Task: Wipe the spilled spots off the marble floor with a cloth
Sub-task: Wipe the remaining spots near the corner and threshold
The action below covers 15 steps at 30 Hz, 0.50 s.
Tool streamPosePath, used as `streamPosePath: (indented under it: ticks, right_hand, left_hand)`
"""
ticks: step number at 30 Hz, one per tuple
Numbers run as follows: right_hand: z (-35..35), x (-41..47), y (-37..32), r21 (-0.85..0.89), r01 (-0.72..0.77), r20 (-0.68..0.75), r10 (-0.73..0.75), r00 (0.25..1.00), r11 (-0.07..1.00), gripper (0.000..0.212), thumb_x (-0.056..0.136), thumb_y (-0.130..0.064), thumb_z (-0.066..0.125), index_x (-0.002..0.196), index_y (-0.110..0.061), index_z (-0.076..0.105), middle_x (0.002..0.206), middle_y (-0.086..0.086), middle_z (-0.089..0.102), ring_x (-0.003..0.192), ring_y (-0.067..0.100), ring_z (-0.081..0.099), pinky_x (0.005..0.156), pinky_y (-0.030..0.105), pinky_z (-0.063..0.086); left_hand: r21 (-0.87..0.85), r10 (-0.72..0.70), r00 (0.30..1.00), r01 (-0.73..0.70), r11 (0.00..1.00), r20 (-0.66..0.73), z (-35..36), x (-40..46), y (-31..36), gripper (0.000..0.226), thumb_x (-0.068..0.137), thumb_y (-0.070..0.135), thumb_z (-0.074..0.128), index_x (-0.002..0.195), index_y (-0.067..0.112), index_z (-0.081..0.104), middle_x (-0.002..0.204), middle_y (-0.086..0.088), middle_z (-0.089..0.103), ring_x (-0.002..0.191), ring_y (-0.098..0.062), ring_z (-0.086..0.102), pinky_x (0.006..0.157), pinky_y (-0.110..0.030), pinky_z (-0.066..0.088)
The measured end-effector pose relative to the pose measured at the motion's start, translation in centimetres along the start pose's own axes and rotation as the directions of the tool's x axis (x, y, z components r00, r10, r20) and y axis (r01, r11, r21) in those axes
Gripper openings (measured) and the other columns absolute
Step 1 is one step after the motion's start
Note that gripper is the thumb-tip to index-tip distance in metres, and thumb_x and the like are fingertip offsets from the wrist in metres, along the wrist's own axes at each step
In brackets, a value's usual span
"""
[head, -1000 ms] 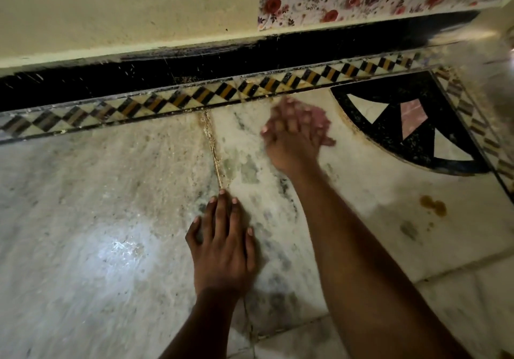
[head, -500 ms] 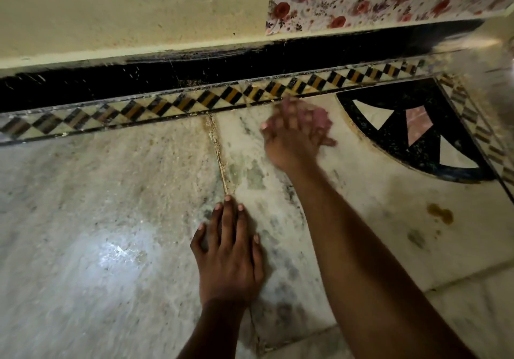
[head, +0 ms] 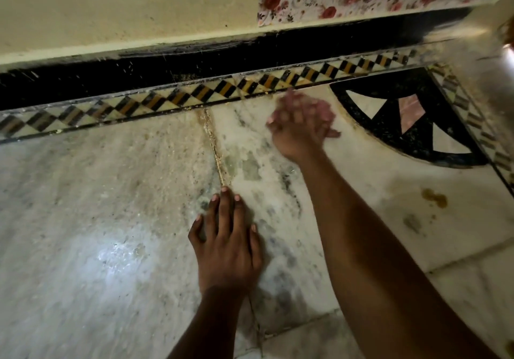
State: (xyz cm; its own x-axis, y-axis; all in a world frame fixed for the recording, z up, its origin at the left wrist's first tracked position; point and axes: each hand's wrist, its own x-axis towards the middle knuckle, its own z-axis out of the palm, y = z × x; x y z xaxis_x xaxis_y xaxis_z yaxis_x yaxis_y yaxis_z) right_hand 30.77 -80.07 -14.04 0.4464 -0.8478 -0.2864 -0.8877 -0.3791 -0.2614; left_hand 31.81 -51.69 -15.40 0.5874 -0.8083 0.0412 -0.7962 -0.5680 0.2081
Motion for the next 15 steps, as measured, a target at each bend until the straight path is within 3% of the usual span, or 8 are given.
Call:
streamPosePath:
  ticks: [2, 4, 6, 8, 10, 11, 13, 15]
  right_hand:
    - [1.5, -5.1, 1.0, -0.081, 0.202, 0.016, -0.201, 0.979, 0.976, 0.065, 0.107, -0.067, 0.017, 0.164, -0.051, -0.010, 0.173, -0.013, -0.028, 0.160, 0.027, -0.028, 0.126, 0.064, -0.015]
    - [2.8, -10.1, 4.9, -0.102, 0.195, 0.005, -0.195, 0.981, 0.976, 0.065, 0.102, -0.072, 0.009, 0.162, -0.055, -0.006, 0.172, -0.018, -0.025, 0.162, 0.022, -0.023, 0.130, 0.058, -0.009]
    - [3.1, -12.7, 9.4, -0.120, -0.020, -0.064, 0.012, 0.998, 0.993, 0.070, 0.097, -0.077, 0.000, 0.163, -0.055, -0.003, 0.175, -0.014, -0.019, 0.164, 0.024, -0.019, 0.130, 0.059, -0.003]
    - [2.0, -11.6, 12.1, -0.007, -0.297, -0.159, 0.292, 0.943, 0.955, 0.069, 0.101, -0.073, 0.004, 0.166, -0.050, 0.001, 0.178, -0.005, -0.012, 0.165, 0.030, -0.013, 0.129, 0.065, -0.003]
    - [-0.1, -8.5, 11.8, 0.161, -0.464, -0.106, 0.483, 0.869, 0.871, 0.064, 0.107, -0.065, 0.015, 0.166, -0.047, -0.001, 0.178, -0.004, -0.017, 0.163, 0.032, -0.018, 0.126, 0.068, -0.011]
    - [-1.0, -7.0, 11.0, 0.181, -0.482, -0.046, 0.497, 0.867, 0.857, 0.064, 0.108, -0.064, 0.017, 0.166, -0.047, -0.003, 0.176, -0.006, -0.023, 0.162, 0.033, -0.022, 0.124, 0.069, -0.013]
    - [-1.3, -5.8, 9.8, 0.102, -0.368, 0.003, 0.370, 0.929, 0.924, 0.066, 0.107, -0.066, 0.017, 0.165, -0.047, -0.007, 0.172, -0.009, -0.032, 0.160, 0.033, -0.028, 0.122, 0.072, -0.015]
    - [-0.1, -8.0, 9.7, -0.014, -0.145, 0.008, 0.145, 0.989, 0.989, 0.073, 0.102, -0.075, 0.017, 0.163, -0.049, -0.012, 0.168, -0.013, -0.038, 0.158, 0.031, -0.033, 0.122, 0.069, -0.019]
  left_hand:
    - [-0.011, -0.013, 1.000, 0.013, 1.000, 0.008, -0.2, 0.0, 0.1, 0.064, 0.101, 0.044, 0.039, 0.156, 0.014, 0.051, 0.173, -0.010, 0.035, 0.157, -0.031, 0.037, 0.119, -0.056, 0.030]
    - [-0.010, -0.015, 1.000, 0.015, 1.000, 0.021, -0.4, 0.1, 0.2, 0.064, 0.101, 0.044, 0.038, 0.155, 0.013, 0.052, 0.172, -0.011, 0.036, 0.157, -0.031, 0.038, 0.119, -0.057, 0.030]
    - [-0.012, -0.011, 0.999, 0.011, 1.000, 0.033, -0.6, 0.1, 0.2, 0.064, 0.101, 0.044, 0.038, 0.155, 0.012, 0.052, 0.172, -0.012, 0.036, 0.157, -0.032, 0.036, 0.119, -0.057, 0.030]
    - [-0.008, -0.013, 0.999, 0.013, 1.000, 0.040, -0.7, 0.0, 0.2, 0.064, 0.101, 0.044, 0.038, 0.155, 0.012, 0.051, 0.173, -0.011, 0.035, 0.158, -0.031, 0.034, 0.120, -0.057, 0.028]
    - [-0.010, -0.011, 0.999, 0.011, 1.000, 0.036, -0.7, 0.0, 0.3, 0.064, 0.101, 0.043, 0.040, 0.155, 0.012, 0.051, 0.172, -0.011, 0.035, 0.158, -0.031, 0.033, 0.121, -0.057, 0.027]
    - [-0.013, -0.012, 0.999, 0.013, 1.000, 0.030, -0.7, 0.0, 0.3, 0.064, 0.100, 0.043, 0.040, 0.155, 0.012, 0.051, 0.172, -0.011, 0.036, 0.158, -0.031, 0.033, 0.121, -0.057, 0.027]
    - [-0.006, -0.006, 0.999, 0.006, 1.000, 0.033, -0.7, 0.0, 0.3, 0.064, 0.101, 0.043, 0.039, 0.156, 0.012, 0.049, 0.172, -0.012, 0.035, 0.158, -0.031, 0.032, 0.121, -0.057, 0.026]
    - [0.000, 0.006, 0.999, -0.006, 1.000, 0.039, -0.8, 0.0, 0.3, 0.065, 0.101, 0.043, 0.039, 0.157, 0.011, 0.047, 0.171, -0.014, 0.035, 0.158, -0.032, 0.031, 0.121, -0.057, 0.025]
